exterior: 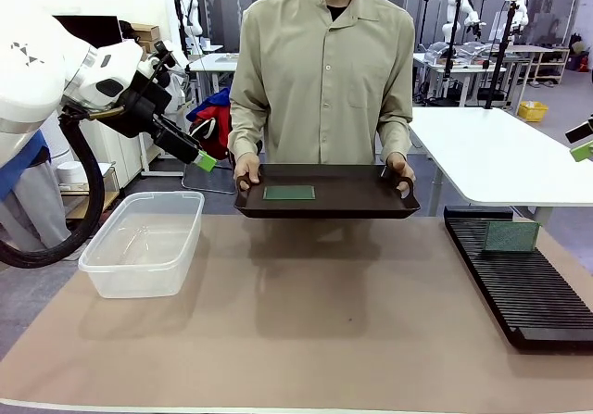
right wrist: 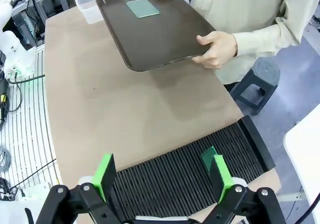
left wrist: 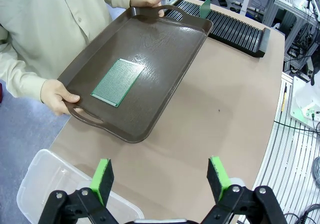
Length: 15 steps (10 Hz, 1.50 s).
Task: Sort PCBs into racks and boxes based on the side picked up.
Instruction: Pick up the Blank PCB handed by the Human.
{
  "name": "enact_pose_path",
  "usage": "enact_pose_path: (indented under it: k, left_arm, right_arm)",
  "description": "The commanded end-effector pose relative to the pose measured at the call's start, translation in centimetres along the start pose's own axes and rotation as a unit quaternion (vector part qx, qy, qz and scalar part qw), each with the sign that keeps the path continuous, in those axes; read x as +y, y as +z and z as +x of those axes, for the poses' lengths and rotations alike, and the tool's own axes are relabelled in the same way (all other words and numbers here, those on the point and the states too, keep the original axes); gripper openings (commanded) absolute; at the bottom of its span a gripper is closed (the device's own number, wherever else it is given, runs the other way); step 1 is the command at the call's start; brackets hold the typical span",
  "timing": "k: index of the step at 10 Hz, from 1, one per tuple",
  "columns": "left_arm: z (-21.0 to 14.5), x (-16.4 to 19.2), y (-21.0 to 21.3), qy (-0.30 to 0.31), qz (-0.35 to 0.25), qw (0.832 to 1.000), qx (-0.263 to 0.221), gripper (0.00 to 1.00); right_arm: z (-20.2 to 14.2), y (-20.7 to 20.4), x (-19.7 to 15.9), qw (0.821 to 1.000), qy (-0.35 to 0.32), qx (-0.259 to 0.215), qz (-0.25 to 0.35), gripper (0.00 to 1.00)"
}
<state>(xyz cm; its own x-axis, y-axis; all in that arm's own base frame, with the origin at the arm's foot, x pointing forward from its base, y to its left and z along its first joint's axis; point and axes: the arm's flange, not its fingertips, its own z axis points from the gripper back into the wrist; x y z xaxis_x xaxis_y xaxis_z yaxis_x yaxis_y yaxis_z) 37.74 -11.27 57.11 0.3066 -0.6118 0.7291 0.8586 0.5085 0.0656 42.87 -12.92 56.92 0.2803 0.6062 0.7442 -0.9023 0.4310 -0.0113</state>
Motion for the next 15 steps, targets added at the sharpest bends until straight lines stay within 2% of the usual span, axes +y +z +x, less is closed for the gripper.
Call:
enact_pose_path:
  k: [1,4,10,15]
  left_arm:
    - [-0.2,0.0,-0.1,-0.002,-0.002,1.000,0.002,1.00]
    - [-0.2,0.0,-0.1,-0.002,-0.002,1.000,0.002,1.00]
    - [-0.2,0.0,-0.1,-0.002,-0.002,1.000,0.002,1.00]
    - [-0.2,0.0,-0.1,-0.002,-0.002,1.000,0.002,1.00]
  right_arm:
    - [0.3,-0.2,-0.5,1.000,-0.011,0.004,0.011,1.00]
    - [0.2,0.5,0.7,1.000,0.015,-0.009,-0.014,1.00]
    - [1.2,3.0,1.6,0.996,0.026,-0.048,-0.065,1.00]
    - [1.8,4.4,0.9,0.992,0.023,-0.078,-0.100,1.00]
